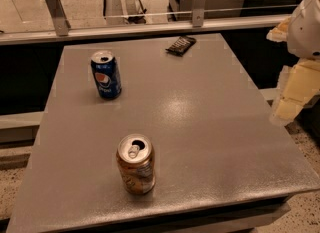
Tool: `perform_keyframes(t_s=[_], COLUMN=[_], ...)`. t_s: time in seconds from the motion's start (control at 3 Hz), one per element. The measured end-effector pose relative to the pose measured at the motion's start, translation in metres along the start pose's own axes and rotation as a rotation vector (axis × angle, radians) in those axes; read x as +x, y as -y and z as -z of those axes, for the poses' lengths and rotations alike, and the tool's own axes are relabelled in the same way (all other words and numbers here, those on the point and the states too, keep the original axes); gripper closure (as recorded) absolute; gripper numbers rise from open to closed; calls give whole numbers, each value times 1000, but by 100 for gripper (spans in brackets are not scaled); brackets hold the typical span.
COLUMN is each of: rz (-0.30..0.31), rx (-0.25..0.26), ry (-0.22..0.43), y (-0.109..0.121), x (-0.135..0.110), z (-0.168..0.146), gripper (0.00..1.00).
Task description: Knock pepsi can over
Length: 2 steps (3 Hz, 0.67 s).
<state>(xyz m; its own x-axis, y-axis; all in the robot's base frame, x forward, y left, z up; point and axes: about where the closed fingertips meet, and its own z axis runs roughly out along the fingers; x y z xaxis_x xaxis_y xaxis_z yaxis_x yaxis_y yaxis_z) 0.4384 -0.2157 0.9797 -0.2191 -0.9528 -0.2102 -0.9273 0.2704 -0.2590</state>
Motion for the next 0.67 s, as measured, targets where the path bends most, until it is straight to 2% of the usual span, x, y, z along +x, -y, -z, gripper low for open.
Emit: perform_keyframes(t_s=[0.33, 0.67], rz=[0, 45], rx=[0, -6], ry=[0, 42], y=[0, 5], x=[0, -15], z=[0, -7], gripper=[0, 0])
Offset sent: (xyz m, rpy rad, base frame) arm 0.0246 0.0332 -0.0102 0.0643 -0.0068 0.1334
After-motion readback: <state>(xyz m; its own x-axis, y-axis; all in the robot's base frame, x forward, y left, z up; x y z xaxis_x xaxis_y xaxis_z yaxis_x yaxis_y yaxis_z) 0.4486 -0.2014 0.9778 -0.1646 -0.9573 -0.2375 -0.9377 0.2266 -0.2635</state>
